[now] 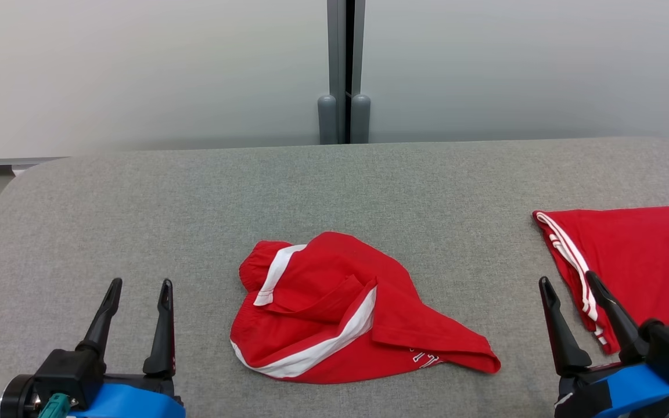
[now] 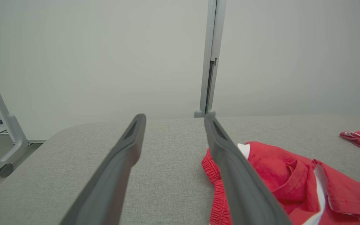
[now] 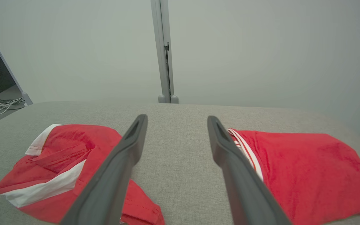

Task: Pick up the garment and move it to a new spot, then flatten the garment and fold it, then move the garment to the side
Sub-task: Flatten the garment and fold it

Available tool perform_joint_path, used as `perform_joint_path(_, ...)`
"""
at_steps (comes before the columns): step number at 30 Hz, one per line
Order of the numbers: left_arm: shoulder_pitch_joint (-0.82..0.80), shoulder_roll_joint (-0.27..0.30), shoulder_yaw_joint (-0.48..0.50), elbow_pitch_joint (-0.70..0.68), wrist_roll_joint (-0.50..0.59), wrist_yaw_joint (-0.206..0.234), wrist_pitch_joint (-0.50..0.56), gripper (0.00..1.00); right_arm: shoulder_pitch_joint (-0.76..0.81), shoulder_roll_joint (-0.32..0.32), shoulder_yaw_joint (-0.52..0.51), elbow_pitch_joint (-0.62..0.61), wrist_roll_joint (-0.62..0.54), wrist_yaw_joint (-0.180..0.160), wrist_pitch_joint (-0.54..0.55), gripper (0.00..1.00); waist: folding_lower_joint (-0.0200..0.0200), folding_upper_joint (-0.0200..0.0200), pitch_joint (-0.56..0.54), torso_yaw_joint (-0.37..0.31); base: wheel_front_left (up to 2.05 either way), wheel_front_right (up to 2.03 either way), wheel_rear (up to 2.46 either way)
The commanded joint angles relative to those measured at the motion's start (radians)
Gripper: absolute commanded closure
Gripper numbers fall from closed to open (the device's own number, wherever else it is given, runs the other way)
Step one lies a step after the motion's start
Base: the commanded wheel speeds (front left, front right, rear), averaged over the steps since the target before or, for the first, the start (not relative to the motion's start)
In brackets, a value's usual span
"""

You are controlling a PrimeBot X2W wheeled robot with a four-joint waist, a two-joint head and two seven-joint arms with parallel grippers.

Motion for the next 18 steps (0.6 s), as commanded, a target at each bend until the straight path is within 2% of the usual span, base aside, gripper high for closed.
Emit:
perform_joint_path(1, 0.008, 0.004, 0.006, 0.0, -0.007, 0.0, -0.001, 0.0, 0.014, -0.004, -0.001, -0.006, -0.001, 0.0, 0.002, 0.0, 0.0001, 0.0, 0.001, 0.0, 0.0, 0.0, 0.0)
perform_joint_path(9, -0.005, 0.002, -0.001, -0.005, -0.011, -0.006, -0.006, 0.0, 0.01, -0.007, -0.001, 0.002, 0.002, 0.0, 0.01, 0.0, 0.0001, 0.0, 0.009, 0.004, 0.0, 0.0, 0.0)
perform_joint_path(13, -0.02, -0.001, -0.006, -0.008, -0.009, -0.007, -0.005, 0.0, 0.0, -0.019, 0.031, 0.015, -0.01, 0.0, 0.026, 0.0, 0.0001, 0.0, 0.021, 0.011, 0.0, 0.0, 0.0)
perform_joint_path(18, -0.047, -0.011, -0.017, -0.012, -0.001, -0.009, -0.005, 0.0, -0.046, -0.056, 0.194, 0.09, -0.01, 0.0, 0.071, 0.0, 0.0001, 0.0, 0.057, 0.026, 0.0, 0.0, 0.0)
